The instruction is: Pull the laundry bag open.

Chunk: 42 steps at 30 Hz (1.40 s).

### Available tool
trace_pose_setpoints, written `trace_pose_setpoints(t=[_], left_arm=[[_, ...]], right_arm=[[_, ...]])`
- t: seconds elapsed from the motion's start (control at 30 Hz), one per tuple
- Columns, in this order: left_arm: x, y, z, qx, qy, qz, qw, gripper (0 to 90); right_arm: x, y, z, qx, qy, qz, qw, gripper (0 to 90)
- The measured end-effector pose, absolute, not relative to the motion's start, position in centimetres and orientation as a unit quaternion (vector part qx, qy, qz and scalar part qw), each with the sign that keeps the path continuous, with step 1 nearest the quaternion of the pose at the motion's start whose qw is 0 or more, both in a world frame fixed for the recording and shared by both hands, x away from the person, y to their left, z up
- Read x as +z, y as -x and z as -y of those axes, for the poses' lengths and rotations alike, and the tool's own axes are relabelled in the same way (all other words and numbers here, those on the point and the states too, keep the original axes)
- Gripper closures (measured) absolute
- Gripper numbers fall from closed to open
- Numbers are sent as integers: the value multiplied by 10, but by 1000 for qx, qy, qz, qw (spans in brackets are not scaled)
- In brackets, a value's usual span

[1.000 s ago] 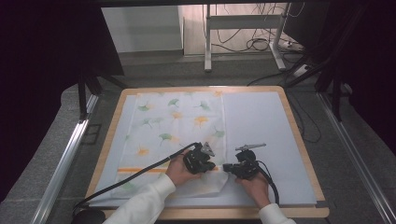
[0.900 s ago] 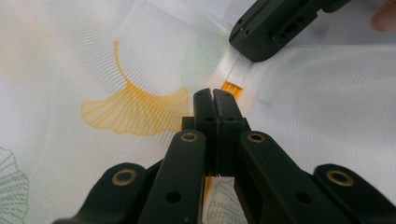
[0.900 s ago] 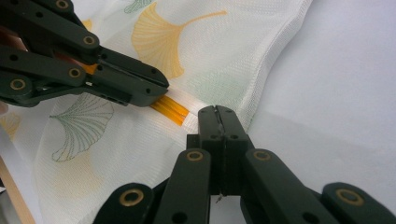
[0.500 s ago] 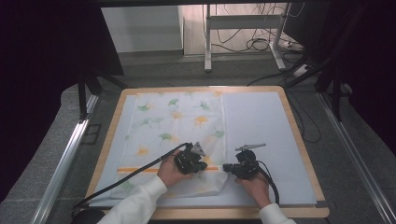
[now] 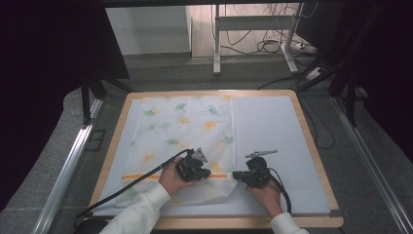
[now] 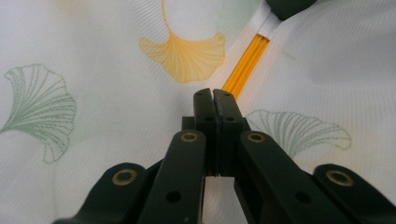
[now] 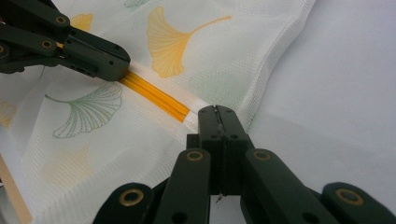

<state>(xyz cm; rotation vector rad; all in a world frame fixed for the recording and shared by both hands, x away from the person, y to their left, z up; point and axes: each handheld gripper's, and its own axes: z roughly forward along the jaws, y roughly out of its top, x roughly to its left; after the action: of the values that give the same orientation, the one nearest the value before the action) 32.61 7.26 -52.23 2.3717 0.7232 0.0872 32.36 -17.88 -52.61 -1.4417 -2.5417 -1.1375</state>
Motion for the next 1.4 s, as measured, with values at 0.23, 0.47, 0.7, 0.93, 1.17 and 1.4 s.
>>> trace_pose_setpoints(t=[0.23,0.47,0.7,0.93,1.17,1.4], left_arm=[[-523,-325,-77,33,-904,-277,324,900],[-523,-327,-84,27,-902,-282,325,900],[-523,-325,-88,29,-901,-285,325,900],[-523,-325,-91,28,-901,-288,324,900],[-523,-324,-92,26,-901,-288,322,900],[-523,-324,-93,22,-901,-290,323,900]], right_arm=[[-526,-324,179,-364,459,810,4,898],[-527,-324,180,-365,459,810,5,898],[-527,-324,180,-365,458,811,5,898],[-527,-324,180,-365,456,812,4,898],[-527,-324,180,-365,456,812,5,898],[-527,-324,180,-365,455,812,6,898]])
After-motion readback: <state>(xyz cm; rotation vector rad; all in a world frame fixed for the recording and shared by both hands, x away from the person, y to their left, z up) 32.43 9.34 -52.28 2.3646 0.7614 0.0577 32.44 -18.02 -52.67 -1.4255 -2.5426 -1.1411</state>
